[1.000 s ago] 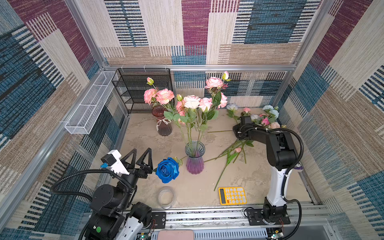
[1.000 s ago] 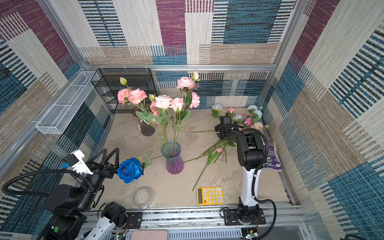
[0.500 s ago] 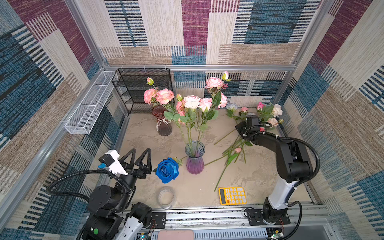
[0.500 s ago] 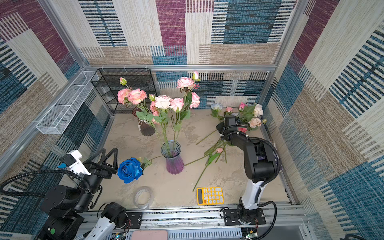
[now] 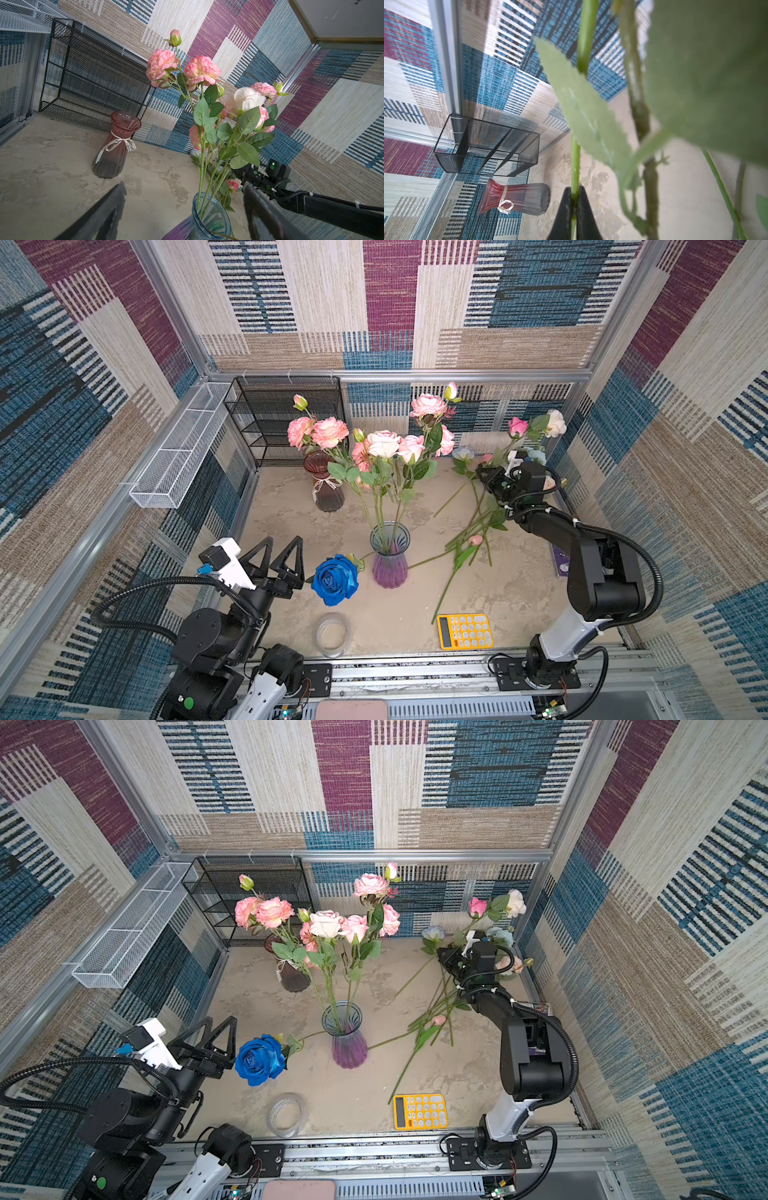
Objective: Arrange the flowers into the vase
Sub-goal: 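Lift the pink rose upright out of the pile with the right gripper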
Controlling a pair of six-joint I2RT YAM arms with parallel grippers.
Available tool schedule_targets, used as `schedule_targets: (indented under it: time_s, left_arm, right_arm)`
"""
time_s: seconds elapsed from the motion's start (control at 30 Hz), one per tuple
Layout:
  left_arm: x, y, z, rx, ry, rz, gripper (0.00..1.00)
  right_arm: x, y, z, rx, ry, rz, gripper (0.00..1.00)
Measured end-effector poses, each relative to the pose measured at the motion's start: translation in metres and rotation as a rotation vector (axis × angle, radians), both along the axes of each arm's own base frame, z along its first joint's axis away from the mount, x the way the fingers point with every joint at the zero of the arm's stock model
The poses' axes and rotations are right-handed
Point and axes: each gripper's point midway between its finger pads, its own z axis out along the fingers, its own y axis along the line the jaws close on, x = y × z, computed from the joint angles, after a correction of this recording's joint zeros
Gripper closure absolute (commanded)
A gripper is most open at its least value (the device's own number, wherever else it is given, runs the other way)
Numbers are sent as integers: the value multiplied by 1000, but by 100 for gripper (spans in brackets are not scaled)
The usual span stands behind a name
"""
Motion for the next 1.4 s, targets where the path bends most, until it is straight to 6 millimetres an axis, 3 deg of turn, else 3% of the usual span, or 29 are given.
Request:
schedule_targets:
  time_s: [0.13,0.3,0.43,0.73,0.87,1.0,1.1,1.23,1.4]
  left_arm:
    - [1,0,-1,1,4,0,10]
    - [3,-2,-4,5,15,-3,10]
    - [3,-2,-4,5,15,-3,11]
    - [7,-4,-13,9,35,-3,11]
    - [10,-5,-19,13,48,-3,10]
    - [10,-5,-20,13,49,-3,10]
    - [10,-5,-20,14,49,-3,11]
    - [10,-5,-19,13,48,-2,10]
    - [9,-4,-17,11,45,0,11]
  right_arm:
    - [-5,4,-17,-8,49,36,97]
    - [-2,8,-33,-12,126,60,63]
    - [-6,2,-49,-49,190,36,59]
    - [-15,-14,-68,-236,291,-37,59]
    - [-21,-8,-98,-349,370,-28,59]
    - [-32,10,-132,-436,445,26,59]
    - [-35,11,-153,-471,493,24,60]
    - [-34,9,-173,-508,540,18,67]
    - [-28,11,-182,-519,549,26,83]
